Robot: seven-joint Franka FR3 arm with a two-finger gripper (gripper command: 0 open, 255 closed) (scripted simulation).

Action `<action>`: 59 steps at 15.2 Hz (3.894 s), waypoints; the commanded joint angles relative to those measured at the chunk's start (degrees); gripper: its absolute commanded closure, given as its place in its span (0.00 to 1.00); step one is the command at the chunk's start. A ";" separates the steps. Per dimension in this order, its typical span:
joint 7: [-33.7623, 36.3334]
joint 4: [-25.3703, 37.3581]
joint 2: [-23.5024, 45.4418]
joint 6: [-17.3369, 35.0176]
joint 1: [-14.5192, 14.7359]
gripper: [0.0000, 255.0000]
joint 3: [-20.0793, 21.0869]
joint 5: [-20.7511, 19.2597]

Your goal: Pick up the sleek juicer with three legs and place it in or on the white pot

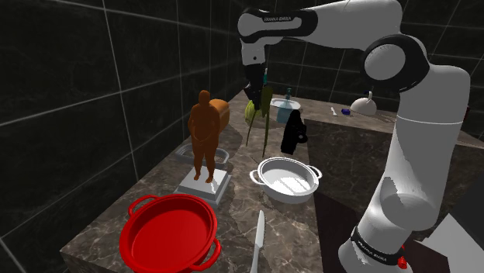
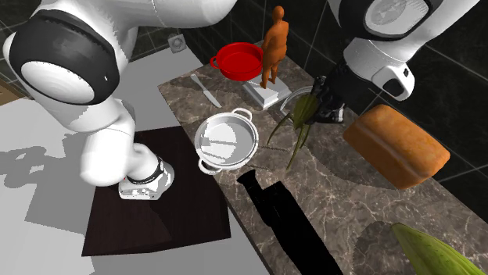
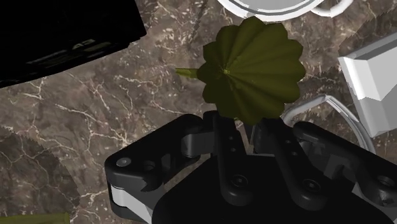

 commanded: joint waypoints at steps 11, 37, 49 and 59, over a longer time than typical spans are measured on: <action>-0.22 14.21 3.39 -10.85 -0.46 1.00 -0.14 0.39; 12.25 -13.83 -30.12 -15.89 5.26 1.00 5.75 1.87; 11.78 -27.09 -33.93 -6.44 5.19 1.00 5.88 1.63; 11.42 -36.42 -35.69 1.13 5.14 1.00 5.95 1.53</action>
